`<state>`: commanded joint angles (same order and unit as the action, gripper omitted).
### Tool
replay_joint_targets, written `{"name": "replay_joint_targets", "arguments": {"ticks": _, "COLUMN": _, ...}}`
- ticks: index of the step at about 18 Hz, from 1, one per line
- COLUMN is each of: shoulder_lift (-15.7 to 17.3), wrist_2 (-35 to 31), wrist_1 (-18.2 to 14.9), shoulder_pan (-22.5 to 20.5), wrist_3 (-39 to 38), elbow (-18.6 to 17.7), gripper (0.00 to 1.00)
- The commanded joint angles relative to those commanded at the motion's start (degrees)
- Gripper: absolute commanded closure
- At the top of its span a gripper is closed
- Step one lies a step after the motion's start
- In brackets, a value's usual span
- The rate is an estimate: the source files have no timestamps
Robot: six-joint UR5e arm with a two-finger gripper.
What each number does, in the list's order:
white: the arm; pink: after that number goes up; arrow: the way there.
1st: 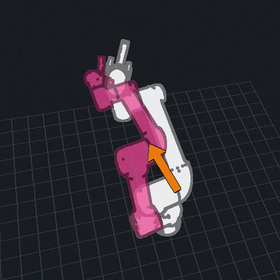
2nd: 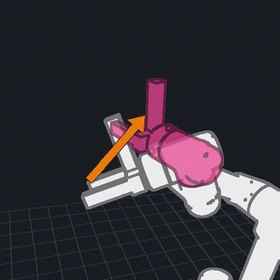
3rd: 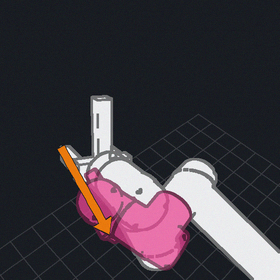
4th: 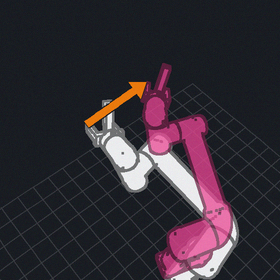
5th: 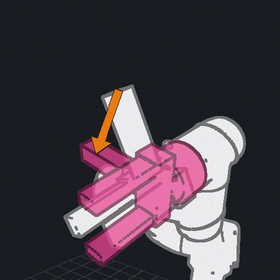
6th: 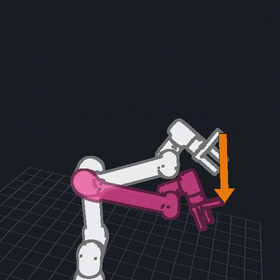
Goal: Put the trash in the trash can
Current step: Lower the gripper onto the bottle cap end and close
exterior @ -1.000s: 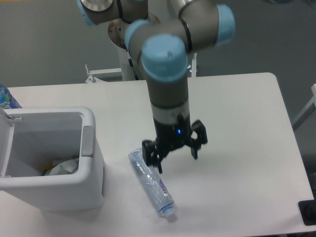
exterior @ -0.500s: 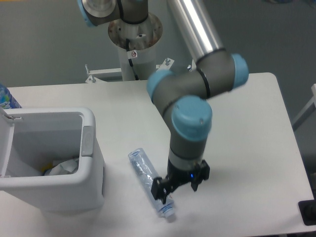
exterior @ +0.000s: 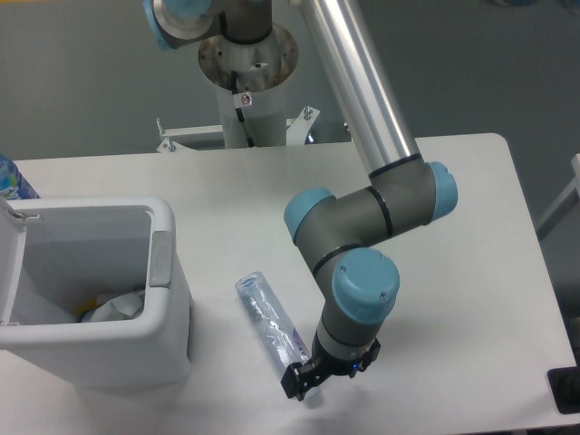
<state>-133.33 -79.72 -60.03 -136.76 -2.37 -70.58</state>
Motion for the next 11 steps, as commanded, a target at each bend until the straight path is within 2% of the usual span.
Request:
{"name": "replay_joint_targets", "arguments": {"ticks": 3, "shoulder_lift": -1.7, "wrist_2": 0.0, "wrist_1": 0.1, "shoulder_pan": 0.2, "wrist_3": 0.0, "elbow": 0.6, "gripper": 0.00}}
{"name": "replay_joint_targets", "arguments": {"ticks": 9, "shoulder_lift": -2.5, "wrist_2": -0.4, "wrist_1": 1.2, "shoulder_pan": 0.4, "wrist_3": -0.5, "elbow": 1.4, "gripper": 0.00}}
{"name": "replay_joint_targets", "arguments": {"ticks": 11, "shoulder_lift": -2.8, "wrist_2": -0.9, "wrist_1": 1.3, "shoulder_pan": 0.4, "wrist_3": -0.5, "elbow": 1.5, "gripper": 0.04}}
